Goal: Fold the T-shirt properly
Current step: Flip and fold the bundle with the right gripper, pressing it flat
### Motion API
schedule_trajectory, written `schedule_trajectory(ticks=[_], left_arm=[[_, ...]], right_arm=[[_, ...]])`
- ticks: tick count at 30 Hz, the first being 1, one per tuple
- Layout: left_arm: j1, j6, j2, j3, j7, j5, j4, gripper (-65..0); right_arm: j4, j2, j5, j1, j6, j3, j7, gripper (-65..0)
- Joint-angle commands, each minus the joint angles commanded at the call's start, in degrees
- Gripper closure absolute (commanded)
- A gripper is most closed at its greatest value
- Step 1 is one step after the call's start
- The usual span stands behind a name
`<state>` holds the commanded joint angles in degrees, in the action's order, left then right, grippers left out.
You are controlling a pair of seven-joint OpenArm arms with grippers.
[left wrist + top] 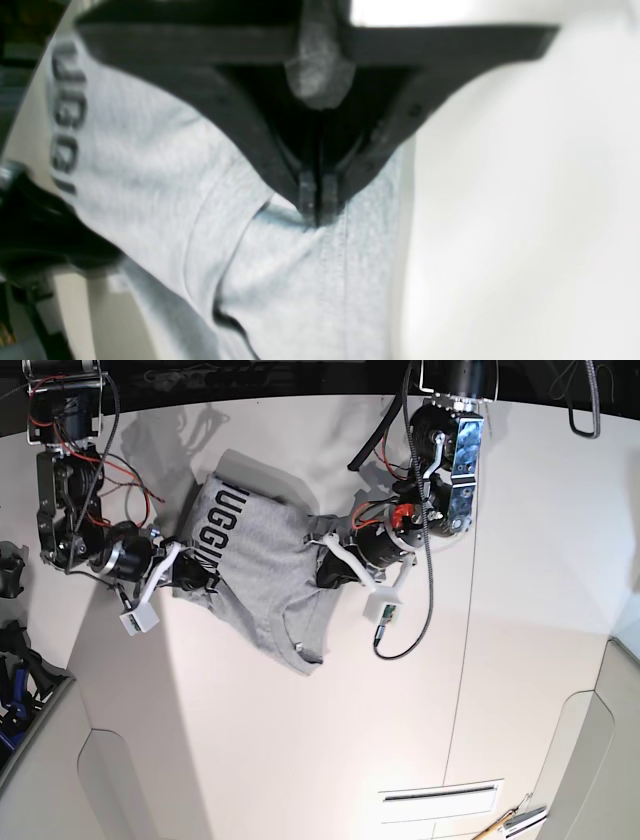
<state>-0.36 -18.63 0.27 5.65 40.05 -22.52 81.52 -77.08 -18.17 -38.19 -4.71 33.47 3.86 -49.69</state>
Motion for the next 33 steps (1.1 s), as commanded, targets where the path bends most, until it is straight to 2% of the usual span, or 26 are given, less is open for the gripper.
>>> schedule_trajectory(ticks=[3,6,10,12,13,19,24,27,30,33], left_arm=[[-3.65,-0.02,0.00,0.00,0.07,1.03,-2.21,0.0],[-5.25,-0.02,-0.02,0.00,0.17,3.08,-2.21,0.0],[-7.30,-0.63,-0.15,0.00,2.03,3.96,-2.19,0.0],[-7.30,-3.21,-0.15,0.00,2.29,3.21,-1.44,0.0],[-7.08,-3.65,-0.17,0.00,2.69,3.02,-0.83,0.0],[-7.06,-4.24,-1.97,0.00,5.27,2.08,6.05,0.0],[-6.69,-4.83,-4.11,0.00,7.26,-1.27,11.30,0.0],[-3.98,-5.22,-6.80,0.00,7.85,-2.58,15.43,0.0],[2.21,-5.16,-11.06,0.00,7.85,-2.91,23.45,0.0],[11.89,-5.14,-15.37,0.00,8.28,-2.93,32.37,0.0]], right_arm=[[-6.84,2.10,-1.73,6.36,0.20,0.26,-1.42,0.0],[-11.63,5.81,-1.75,11.56,0.20,0.24,-1.57,0.0],[-14.47,9.66,-1.64,13.79,0.20,0.26,-1.57,0.0],[-14.51,9.62,-1.66,13.77,0.22,0.26,-1.53,0.0],[-14.51,9.62,-1.42,13.79,0.20,0.33,-1.73,0.0],[-15.21,9.62,-1.27,13.77,0.20,1.53,-2.45,0.0],[-19.32,9.29,-1.40,13.79,0.20,6.27,-3.82,0.0],[-23.45,9.31,-2.36,13.81,0.20,10.73,-7.93,0.0],[-27.52,9.22,-5.27,14.84,0.22,16.92,-11.85,0.0],[-29.88,6.29,-11.74,19.21,0.44,21.64,-13.99,0.0]])
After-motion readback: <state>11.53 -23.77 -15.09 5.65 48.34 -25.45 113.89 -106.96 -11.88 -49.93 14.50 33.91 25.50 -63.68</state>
